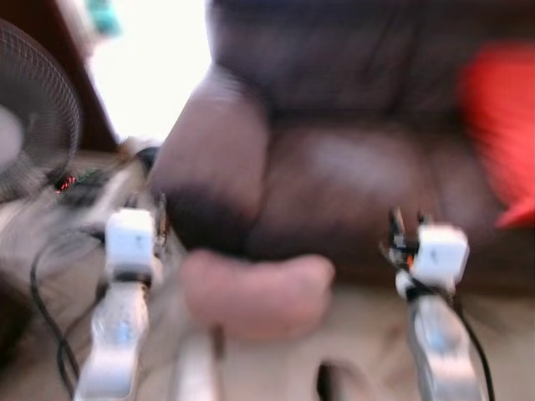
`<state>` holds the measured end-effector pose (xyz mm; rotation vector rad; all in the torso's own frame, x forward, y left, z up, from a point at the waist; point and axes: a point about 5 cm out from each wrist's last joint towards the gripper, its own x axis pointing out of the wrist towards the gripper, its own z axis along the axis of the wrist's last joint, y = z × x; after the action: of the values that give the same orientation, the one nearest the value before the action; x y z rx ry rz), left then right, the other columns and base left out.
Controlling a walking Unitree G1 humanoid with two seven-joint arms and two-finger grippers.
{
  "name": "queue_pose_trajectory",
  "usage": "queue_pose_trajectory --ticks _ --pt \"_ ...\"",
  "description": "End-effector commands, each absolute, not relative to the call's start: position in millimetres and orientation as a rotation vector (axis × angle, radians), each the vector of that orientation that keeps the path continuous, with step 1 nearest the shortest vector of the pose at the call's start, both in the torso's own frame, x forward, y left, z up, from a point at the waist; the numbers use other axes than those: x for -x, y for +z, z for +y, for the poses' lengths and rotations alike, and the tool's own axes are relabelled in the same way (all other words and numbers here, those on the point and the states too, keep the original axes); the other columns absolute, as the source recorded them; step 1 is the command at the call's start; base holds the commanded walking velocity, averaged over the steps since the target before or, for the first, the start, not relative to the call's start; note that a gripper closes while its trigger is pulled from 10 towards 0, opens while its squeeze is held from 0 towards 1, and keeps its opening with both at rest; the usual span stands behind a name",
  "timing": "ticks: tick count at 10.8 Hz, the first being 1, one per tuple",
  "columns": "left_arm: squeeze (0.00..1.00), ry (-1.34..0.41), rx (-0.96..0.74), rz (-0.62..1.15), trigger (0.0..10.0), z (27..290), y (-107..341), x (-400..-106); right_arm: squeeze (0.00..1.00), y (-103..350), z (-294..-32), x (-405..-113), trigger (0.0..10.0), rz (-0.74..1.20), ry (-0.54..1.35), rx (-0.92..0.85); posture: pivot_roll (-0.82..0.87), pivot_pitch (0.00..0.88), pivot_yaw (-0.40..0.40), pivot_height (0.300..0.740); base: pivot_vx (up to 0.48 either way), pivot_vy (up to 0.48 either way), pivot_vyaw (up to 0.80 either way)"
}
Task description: Move the pillow to the sofa from floor
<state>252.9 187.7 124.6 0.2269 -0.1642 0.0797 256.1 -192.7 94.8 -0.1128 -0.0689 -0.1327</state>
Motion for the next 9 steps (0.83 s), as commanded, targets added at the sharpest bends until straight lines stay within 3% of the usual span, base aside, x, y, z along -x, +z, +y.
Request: queue_pose_trajectory --ticks 1,9 --pt "0.0 0.081 -0.239 -0.226 10.0 188.3 140.3 -258.0 0.0 103.1 -190.7 -259.8 10.0 -0.1 -0.122 0.113 0.06 0.086 -0.019 0.602 0.0 0.0 0.0" --pt "0.0 0.081 -0.231 -0.212 10.0 187.4 138.4 -260.1 0.0 102.7 -188.9 -261.5 10.0 -0.087 -0.105 0.107 0.06 0.086 -0.02 0.587 0.0 0.0 0.0"
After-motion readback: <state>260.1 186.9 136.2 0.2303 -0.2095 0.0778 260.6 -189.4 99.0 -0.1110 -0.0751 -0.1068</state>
